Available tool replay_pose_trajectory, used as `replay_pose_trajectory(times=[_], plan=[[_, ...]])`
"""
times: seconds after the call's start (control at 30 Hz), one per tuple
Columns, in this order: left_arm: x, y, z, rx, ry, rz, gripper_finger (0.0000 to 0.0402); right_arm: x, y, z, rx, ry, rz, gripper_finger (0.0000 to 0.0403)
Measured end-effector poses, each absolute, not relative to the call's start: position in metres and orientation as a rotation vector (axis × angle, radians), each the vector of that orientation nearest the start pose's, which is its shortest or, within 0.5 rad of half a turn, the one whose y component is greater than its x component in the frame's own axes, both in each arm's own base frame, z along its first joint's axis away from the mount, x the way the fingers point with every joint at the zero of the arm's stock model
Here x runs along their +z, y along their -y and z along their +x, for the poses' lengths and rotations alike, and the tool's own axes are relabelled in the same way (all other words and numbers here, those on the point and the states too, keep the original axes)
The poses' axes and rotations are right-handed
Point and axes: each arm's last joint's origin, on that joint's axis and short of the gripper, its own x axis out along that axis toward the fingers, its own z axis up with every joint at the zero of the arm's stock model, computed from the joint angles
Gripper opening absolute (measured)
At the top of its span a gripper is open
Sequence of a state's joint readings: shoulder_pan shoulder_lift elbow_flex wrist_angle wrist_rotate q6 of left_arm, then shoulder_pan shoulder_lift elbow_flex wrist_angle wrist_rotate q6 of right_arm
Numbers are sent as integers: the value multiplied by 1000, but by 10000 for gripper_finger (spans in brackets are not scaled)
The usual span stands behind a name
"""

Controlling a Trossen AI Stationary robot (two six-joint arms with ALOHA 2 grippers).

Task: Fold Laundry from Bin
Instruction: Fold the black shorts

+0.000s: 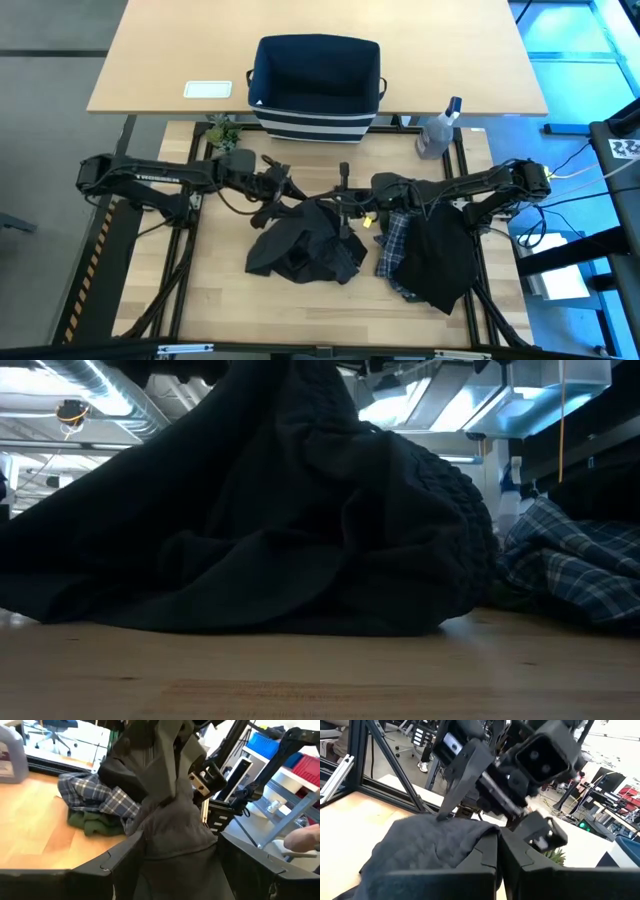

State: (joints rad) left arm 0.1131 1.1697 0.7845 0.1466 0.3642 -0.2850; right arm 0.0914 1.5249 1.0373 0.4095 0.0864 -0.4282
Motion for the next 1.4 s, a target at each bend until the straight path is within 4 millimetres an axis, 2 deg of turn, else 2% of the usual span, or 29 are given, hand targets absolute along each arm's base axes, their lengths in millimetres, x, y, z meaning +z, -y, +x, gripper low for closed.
replay_pose_trajectory(times=[0.17, 0.47, 0.57, 0.7, 0.93, 1.03, 1.1, 1.2, 1.4], plan=[[278, -20, 269, -229, -277, -354, 245, 302, -29, 348, 19, -62, -434, 2], [280, -20, 271, -230, -255, -359, 245, 301, -29, 348, 19, -70, -434, 3], [280, -20, 271, -214, -251, -341, 234, 301, -29, 348, 19, -72, -435, 3], [279, -21, 271, -197, -243, -284, 178, 301, -29, 348, 21, -71, -434, 3], [281, -20, 271, -261, -211, -158, 22, 303, -30, 348, 34, -50, -433, 3], [282, -19, 271, -283, -208, -142, 11, 305, -30, 347, 33, -44, -441, 9], [285, -19, 268, -302, -194, -120, 7, 309, -29, 344, 33, -39, -454, 26], [293, -17, 258, -321, -183, -85, 6, 323, -28, 331, 20, -33, -451, 73], [315, -13, 218, -317, -171, 75, 5, 335, -25, 305, -8, -148, -345, 176]])
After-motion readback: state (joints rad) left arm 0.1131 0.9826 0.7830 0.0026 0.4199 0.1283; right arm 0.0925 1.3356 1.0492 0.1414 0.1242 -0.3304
